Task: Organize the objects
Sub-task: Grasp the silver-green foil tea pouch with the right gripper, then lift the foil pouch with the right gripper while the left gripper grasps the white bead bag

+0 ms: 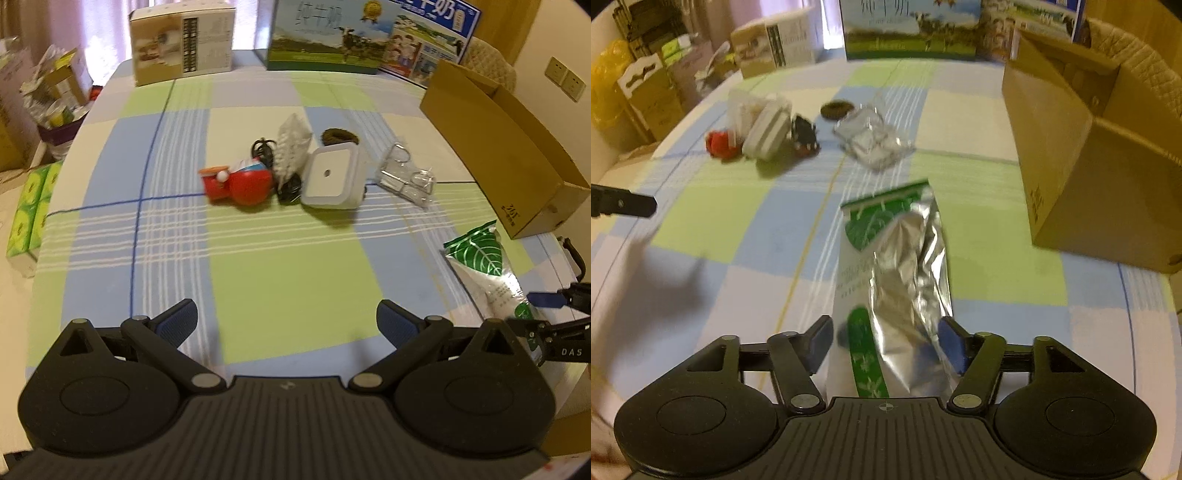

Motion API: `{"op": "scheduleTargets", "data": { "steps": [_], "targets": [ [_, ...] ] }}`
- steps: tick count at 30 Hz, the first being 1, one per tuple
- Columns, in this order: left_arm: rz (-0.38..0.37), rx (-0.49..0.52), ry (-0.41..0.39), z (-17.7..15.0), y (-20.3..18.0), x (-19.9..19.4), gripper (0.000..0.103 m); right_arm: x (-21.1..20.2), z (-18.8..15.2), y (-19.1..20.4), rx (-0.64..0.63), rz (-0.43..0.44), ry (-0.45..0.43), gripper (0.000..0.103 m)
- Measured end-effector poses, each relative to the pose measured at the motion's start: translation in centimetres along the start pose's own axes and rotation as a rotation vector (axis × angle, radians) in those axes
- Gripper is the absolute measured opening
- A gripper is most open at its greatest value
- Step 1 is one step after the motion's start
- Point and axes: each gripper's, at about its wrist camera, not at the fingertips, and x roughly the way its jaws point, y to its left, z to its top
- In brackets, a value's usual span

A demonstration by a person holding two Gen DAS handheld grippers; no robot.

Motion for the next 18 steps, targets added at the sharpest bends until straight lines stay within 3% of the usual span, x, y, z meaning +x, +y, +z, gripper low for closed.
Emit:
{"op": "scheduleTargets", "data": {
  "steps": [3, 11, 14, 18],
  "targets": [
    [-0.009, 0.016, -0.003, 0.5, -0.4, 0.4, 0.102, 0.4, 0.5, 0.5, -0.007, -0.040, -0.017, 0.075],
    [-0.025, 0.038, -0.015, 1.7, -1.3, 1.1, 0.102, 3.1, 0.3, 0.4, -0.012, -0.094, 0.034, 0.077],
    [-0.024, 0.052, -0.016, 2.3, -1.4, 1.5, 0.101, 3.4, 0.6, -0.9, 0.055, -0.075, 0.042, 0.071],
    [-0.028, 0.075, -0.025, 3.6, -1.5, 2.2, 0.098, 3.0, 1.4, -2.1, 0.084, -0.081, 0.006, 0.052]
  ]
}}
